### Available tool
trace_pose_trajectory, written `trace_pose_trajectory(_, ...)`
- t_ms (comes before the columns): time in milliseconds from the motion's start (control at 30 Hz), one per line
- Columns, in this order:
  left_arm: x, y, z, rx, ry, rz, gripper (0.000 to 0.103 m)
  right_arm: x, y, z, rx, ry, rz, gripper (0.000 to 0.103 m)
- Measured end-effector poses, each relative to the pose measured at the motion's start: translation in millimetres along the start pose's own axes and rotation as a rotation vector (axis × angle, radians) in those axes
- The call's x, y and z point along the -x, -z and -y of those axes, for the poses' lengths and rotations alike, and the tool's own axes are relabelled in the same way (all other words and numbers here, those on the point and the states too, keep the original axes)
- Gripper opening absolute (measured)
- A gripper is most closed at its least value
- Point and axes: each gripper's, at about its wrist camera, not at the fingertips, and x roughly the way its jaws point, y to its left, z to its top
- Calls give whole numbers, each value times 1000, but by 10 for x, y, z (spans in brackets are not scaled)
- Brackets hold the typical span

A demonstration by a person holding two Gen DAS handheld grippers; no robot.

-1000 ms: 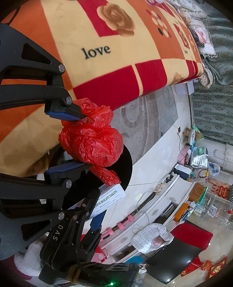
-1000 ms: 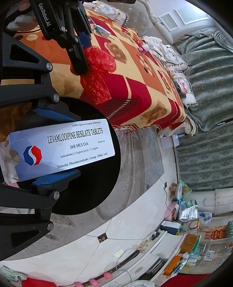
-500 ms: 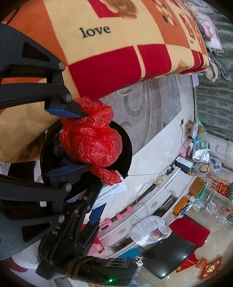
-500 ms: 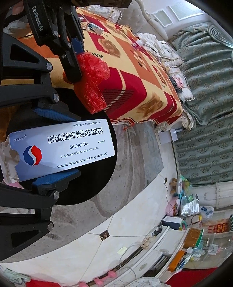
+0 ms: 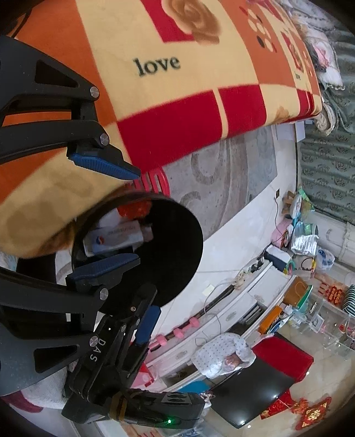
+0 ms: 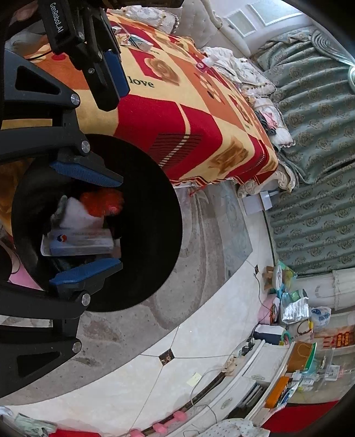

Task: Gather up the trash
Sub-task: 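Open both tools to drop the red bag and tablet box into the bin, then move both tools back over the remaining trash on the bed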

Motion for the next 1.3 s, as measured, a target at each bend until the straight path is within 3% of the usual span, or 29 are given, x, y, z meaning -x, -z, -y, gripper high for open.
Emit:
trace_pose_trajectory(300, 235, 134, -345, 32, -112, 35, 55, -34, 47, -290, 50, -29, -19, 53)
trace_pose_trajectory(833, 773, 493, -1150, 119, -281, 86, 55, -242, 159, -1308, 201, -130, -82, 53)
trace_pose_trajectory(1300, 1599, 1041, -2366, 331, -462, 129, 55, -505, 346, -2409, 378, -250, -167, 57)
